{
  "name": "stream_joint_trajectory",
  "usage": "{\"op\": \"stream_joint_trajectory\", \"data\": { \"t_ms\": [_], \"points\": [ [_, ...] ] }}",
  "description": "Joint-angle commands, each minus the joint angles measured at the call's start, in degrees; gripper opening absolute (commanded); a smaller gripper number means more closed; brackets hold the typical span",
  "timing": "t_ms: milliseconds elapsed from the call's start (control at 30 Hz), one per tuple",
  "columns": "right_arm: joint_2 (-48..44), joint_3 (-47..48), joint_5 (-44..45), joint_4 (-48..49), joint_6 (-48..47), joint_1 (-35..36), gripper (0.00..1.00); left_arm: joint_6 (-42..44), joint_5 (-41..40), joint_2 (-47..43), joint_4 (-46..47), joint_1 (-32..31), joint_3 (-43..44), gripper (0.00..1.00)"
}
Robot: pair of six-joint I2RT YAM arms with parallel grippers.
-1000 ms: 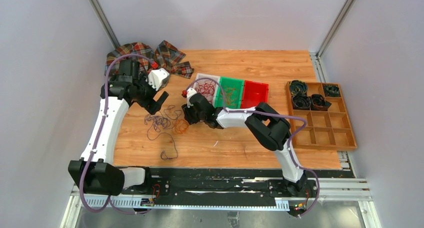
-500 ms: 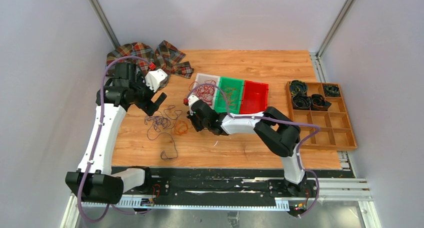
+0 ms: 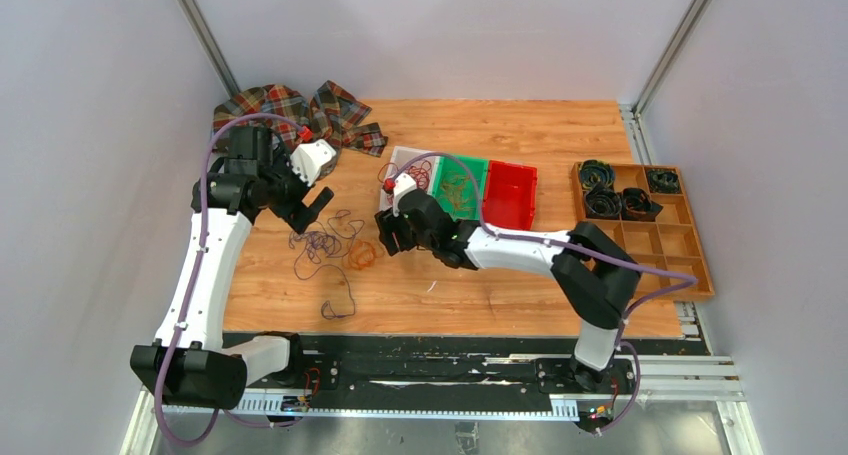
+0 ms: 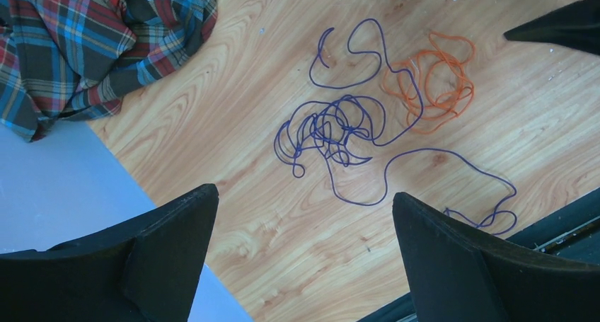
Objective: Untangle the cables
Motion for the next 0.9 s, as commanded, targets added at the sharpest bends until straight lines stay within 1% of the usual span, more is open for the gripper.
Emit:
{"op": "stream_joint_trajectory", "data": {
  "t_ms": [0,67,133,333,567,633,667,700,833,867],
  "points": [
    [5.1,4.7,-0.5,-0.6,3.7,2.6,0.64,0.7,-0.7,-0.9,0.1,0.3,0.3,0.98],
    [7.4,6.5,-0.8,-0.3,4.7,3.6,0.65,0.6,-1.1,-0.8,0.0,0.3,0.2,0.98],
    [9.8,8.4,-1.0,-0.3,5.4,4.1,0.63,0.5,-1.0,-0.9,0.1,0.3,0.2,0.98],
    [15.8,11.9,-1.7,-0.8,7.0,4.3,0.45,0.0,-0.5,-0.9,0.1,0.3,1.1,0.98],
    [17.8,12.3,0.5,-2.2,6.8,4.3,0.25,0.1,-0.3,-0.7,0.1,0.3,2.0,0.98],
    [17.7,12.1,1.1,-2.2,6.6,4.3,0.16,0.1,-0.1,-0.8,0.1,0.3,2.0,0.98],
    [17.2,11.7,1.4,-1.9,6.3,4.3,0.08,0.2,0.0,-0.8,0.1,0.3,2.0,0.98],
    [16.5,11.1,1.6,-1.5,6.1,4.2,0.02,0.3,0.2,-0.9,0.1,0.3,2.0,0.98],
    [11.5,8.1,2.3,-0.6,3.4,4.0,0.01,1.0,0.3,-0.9,0.1,0.3,1.8,0.98],
    [8.7,7.0,2.3,-0.9,2.9,3.8,0.00,1.1,0.4,-0.8,0.1,0.3,1.8,0.98]
  ]
}}
